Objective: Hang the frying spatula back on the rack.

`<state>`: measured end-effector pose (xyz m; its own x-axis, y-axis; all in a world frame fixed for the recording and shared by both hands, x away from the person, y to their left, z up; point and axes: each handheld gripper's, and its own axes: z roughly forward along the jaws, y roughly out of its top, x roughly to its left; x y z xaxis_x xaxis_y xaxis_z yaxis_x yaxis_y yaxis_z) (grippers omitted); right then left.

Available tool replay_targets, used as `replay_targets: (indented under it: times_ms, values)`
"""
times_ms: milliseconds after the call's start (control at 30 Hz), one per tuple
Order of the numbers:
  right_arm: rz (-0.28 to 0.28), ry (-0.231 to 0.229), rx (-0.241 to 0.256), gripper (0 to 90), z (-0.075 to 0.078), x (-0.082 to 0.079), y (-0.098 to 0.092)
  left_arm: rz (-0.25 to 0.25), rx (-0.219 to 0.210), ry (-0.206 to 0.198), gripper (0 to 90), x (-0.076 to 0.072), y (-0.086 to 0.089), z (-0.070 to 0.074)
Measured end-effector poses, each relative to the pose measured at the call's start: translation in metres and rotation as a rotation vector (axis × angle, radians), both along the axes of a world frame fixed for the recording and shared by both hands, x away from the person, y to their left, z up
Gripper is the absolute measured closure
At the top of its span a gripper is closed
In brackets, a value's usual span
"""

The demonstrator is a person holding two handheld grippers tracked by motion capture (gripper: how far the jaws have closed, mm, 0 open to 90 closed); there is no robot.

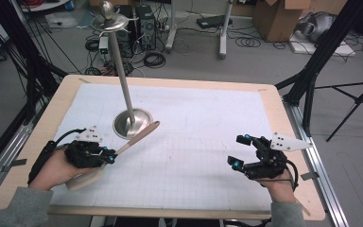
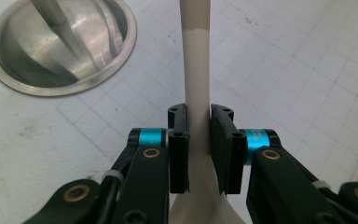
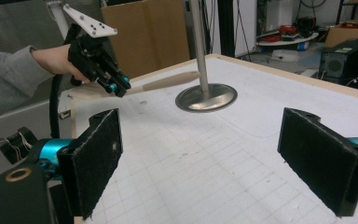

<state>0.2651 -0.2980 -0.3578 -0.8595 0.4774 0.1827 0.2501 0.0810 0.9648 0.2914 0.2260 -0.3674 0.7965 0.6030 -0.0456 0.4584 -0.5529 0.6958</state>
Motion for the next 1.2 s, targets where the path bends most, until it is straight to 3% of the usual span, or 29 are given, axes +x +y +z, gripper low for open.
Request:
replay_targets:
  times_ms: [400,1200]
  values:
    - [-0.006,0.013,-0.018,12.7,-0.002,0.0,0.001,0.005,-0.046,-0.038,77.1,0.005,0.02,0.01]
    - [0.003,0.016,-0.037,12.7,-0.004,0.0,0.005,0.017,-0.081,-0.076,77.2,0.007,0.045,0.031]
